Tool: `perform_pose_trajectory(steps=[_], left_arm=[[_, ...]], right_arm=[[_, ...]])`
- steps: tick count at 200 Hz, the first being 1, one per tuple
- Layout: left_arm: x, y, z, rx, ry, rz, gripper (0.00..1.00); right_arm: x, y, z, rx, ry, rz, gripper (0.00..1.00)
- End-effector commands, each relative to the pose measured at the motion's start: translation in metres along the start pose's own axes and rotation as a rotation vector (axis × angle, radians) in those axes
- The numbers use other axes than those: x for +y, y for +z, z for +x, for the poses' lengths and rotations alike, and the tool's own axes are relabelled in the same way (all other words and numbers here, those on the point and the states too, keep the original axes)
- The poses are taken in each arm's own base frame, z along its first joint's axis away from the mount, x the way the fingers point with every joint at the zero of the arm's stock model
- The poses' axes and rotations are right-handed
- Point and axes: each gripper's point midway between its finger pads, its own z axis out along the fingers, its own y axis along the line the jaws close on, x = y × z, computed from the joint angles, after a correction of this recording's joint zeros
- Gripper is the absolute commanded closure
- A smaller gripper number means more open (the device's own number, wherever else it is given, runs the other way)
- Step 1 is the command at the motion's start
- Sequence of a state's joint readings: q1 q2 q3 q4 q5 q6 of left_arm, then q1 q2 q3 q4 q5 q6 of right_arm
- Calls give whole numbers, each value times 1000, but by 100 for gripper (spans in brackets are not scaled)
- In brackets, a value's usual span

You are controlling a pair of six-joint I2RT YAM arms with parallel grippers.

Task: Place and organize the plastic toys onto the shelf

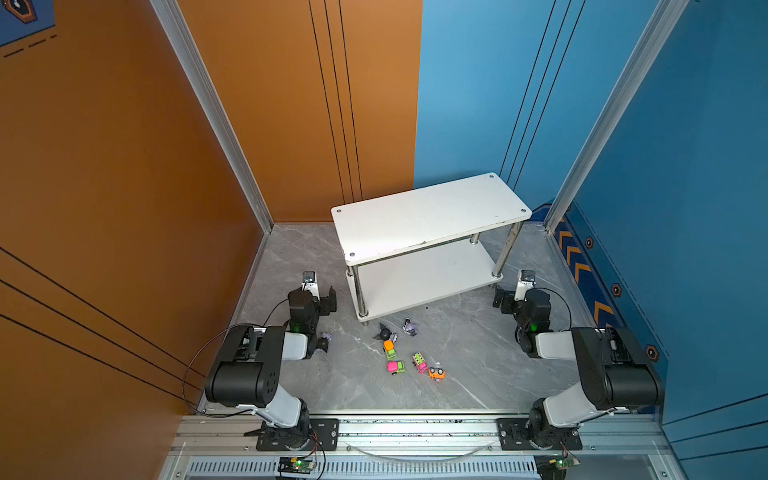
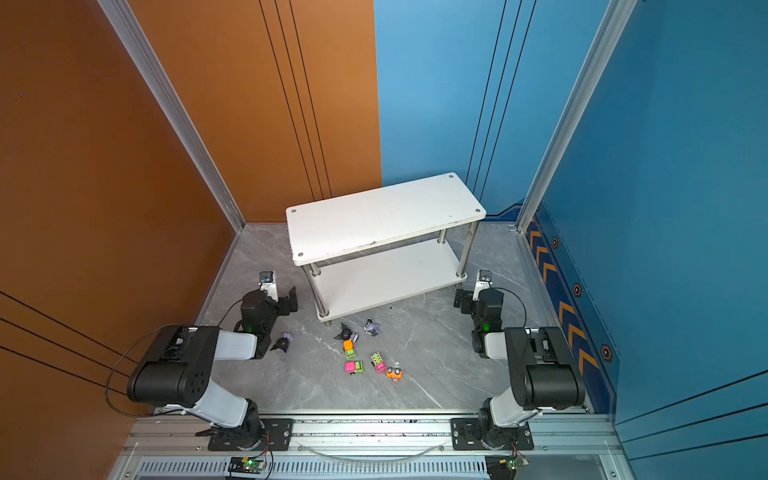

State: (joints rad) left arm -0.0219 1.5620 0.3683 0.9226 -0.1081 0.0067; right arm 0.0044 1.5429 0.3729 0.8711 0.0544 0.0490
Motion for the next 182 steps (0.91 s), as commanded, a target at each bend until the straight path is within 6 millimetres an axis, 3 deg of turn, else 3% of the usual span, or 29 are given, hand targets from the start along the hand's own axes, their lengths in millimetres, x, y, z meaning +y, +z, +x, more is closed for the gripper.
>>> perform_pose_trajectory(steps=[1, 182], left_arm=[[1, 2, -4, -3, 0, -10, 2], [2, 2, -5, -5, -7, -4, 2]], right_arm=[[4, 1, -6, -7, 0, -15, 0], [3, 1, -6, -5, 2, -16, 0]])
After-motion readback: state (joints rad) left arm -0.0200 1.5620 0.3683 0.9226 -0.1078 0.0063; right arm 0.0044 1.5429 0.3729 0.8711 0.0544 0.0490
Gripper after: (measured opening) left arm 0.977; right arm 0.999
